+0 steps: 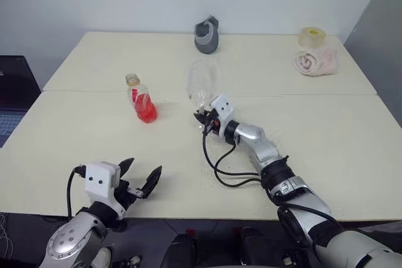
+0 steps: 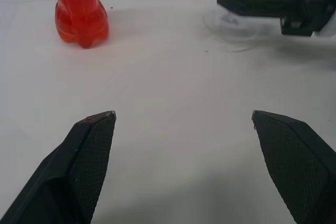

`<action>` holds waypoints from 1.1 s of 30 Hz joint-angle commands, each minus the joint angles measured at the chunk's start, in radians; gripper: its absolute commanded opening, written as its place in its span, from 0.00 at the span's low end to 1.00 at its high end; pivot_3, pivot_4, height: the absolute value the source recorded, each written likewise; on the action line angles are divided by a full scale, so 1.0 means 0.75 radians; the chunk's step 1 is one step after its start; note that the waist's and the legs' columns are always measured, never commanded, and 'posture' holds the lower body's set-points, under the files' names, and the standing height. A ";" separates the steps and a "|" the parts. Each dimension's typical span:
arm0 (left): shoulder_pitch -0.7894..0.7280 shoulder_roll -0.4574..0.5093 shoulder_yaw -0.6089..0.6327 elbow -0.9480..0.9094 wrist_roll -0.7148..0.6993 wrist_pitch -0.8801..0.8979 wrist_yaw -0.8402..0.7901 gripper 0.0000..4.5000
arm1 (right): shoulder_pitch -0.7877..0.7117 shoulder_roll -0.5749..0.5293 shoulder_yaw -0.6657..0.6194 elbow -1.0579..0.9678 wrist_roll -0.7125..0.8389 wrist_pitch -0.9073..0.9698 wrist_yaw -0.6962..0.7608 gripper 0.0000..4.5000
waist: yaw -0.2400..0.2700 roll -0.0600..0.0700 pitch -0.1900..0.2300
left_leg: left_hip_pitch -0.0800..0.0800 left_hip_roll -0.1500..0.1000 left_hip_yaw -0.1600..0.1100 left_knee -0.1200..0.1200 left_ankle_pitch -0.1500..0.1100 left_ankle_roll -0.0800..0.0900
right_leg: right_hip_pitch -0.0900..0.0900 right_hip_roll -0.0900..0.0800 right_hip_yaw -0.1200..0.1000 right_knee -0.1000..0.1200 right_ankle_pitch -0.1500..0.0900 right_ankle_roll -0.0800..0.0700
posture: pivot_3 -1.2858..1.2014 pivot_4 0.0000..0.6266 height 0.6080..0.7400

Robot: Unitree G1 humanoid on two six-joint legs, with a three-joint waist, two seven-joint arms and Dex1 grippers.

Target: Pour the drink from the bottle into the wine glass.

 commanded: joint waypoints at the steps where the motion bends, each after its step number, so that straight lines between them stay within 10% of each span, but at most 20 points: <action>1: -0.037 -0.018 -0.001 -0.039 0.019 -0.033 0.035 1.00 | -0.060 -0.013 -0.017 0.048 -0.025 -0.094 0.007 0.12 | -0.005 0.000 0.000 | 0.000 0.000 0.000 0.000 0.000 0.000 | 0.000 0.000 0.000 0.000 0.000 0.000 | 0.52 0.24 1.00; 11: -0.165 -0.009 0.005 0.056 0.062 -0.039 0.063 1.00 | 0.094 -0.027 -0.059 -0.221 0.073 0.054 0.098 0.89 | -0.016 0.000 0.000 | 0.001 0.001 0.000 -0.002 0.000 0.000 | -0.001 0.002 -0.001 0.001 0.000 0.000 | 0.52 0.24 1.00; 22: -0.459 -0.089 0.013 0.371 0.246 -0.171 0.243 1.00 | 0.644 -0.413 -0.067 -1.438 0.336 0.675 0.276 0.89 | -0.001 0.000 0.000 | -0.003 0.000 -0.004 0.001 0.000 0.000 | 0.000 0.000 -0.003 0.000 0.000 0.001 | 0.52 0.24 1.00; 33: -0.662 -0.056 0.062 0.626 0.247 -0.228 0.224 1.00 | 0.698 -0.514 -0.120 -1.762 0.595 0.855 0.245 0.89 | -0.002 -0.002 -0.001 | 0.000 -0.001 -0.003 -0.001 0.000 0.000 | 0.000 0.002 -0.004 0.000 0.000 0.000 | 0.52 0.24 1.00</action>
